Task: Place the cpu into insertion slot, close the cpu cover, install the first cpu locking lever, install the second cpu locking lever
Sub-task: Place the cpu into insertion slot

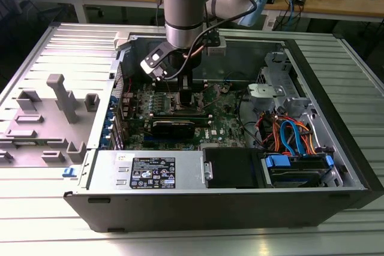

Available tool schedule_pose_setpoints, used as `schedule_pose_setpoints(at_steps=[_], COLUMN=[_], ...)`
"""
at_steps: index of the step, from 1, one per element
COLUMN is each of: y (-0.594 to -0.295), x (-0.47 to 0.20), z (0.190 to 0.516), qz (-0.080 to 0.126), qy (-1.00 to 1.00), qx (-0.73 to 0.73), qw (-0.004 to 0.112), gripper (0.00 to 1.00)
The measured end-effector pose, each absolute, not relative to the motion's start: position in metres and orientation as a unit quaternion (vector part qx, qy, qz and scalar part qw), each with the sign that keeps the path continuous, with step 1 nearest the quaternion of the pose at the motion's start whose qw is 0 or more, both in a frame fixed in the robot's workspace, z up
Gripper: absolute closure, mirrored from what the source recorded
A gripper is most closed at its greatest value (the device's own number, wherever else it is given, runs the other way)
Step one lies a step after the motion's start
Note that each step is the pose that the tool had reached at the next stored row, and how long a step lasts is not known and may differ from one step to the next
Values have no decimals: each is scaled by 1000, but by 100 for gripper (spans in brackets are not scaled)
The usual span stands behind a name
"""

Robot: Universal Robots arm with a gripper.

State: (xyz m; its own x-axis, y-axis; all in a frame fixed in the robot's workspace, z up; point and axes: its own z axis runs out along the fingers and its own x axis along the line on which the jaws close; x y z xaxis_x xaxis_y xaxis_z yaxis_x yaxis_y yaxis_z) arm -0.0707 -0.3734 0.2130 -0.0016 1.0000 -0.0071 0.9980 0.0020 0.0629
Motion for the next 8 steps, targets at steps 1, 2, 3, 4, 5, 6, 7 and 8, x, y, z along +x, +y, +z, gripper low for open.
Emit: schedule_pose_setpoints(at_steps=[1, 2, 3, 4, 5, 6, 7, 8], y=[-373, -373, -373, -373, -373, -373, -373, -373], x=[-71, -72, -72, -72, -72, -73, -73, -73], z=[213, 213, 212, 211, 208, 207, 207, 206], qz=[24, 27, 27, 27, 27, 27, 27, 27], qy=[707, 707, 707, 707, 707, 707, 708, 708], qx=[706, 706, 706, 706, 706, 705, 705, 705], qw=[29, 32, 32, 32, 33, 32, 33, 33], gripper=[45, 45, 45, 45, 45, 45, 45, 45])
